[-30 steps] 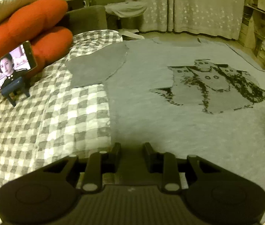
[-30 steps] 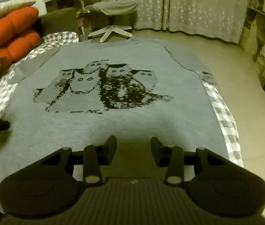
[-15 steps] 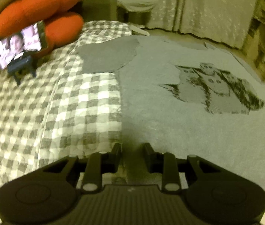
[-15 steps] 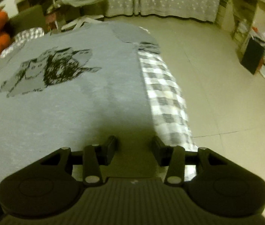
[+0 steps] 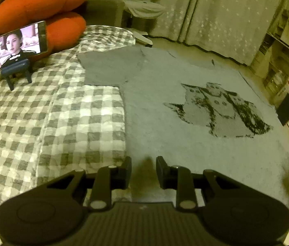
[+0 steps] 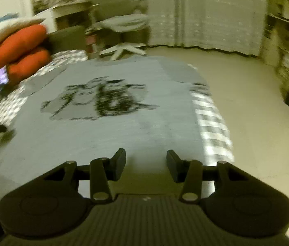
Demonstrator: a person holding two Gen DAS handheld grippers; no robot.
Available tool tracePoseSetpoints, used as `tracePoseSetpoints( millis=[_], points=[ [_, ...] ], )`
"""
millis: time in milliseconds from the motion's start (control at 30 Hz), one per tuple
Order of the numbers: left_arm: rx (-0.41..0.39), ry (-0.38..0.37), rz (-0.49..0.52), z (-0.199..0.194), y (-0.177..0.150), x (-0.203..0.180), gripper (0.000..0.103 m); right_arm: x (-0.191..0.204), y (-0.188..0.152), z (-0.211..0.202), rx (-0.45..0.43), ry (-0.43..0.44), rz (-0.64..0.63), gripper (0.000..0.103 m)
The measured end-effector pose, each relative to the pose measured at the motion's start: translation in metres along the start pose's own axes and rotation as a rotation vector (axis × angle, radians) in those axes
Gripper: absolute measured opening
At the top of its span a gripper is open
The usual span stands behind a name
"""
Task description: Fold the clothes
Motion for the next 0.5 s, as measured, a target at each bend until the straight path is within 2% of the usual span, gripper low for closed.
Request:
tracePoseSetpoints(
  millis=[67,167,300,500],
  points=[
    [0.001,0.006,-0.01,0.001,0.001,0.001,0.027,0.015,0.003,0.003,0.002,0.03,-0.051,0.048],
    [-0.016,-0.003,-0.088,-0.002,0.01,0.013,0.027,0.04,0.006,0.003,-0.016,0.073,-0.129,0.048],
    [-0.019,-0.024,-0.174,-0.005,0.021,0.028,0.027,0.089,0.006,-0.004,-0.084,0.096,-0.304,0.048],
    [-0.012,-0.03,-0.23,-0.006,0.029,0.041,0.027,0.181,-0.018,-0.025,-0.207,0.302,-0.502,0.048]
  ],
)
Point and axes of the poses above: each gripper's, at about its wrist camera, not at the fingertips, and z roughly the way its jaws point, x to its left, y to its top, the point moved 2 cm from there along z, roughly the way its jaws point, and after that the axes turned 13 degrees about -z, right-handed, at the moved point
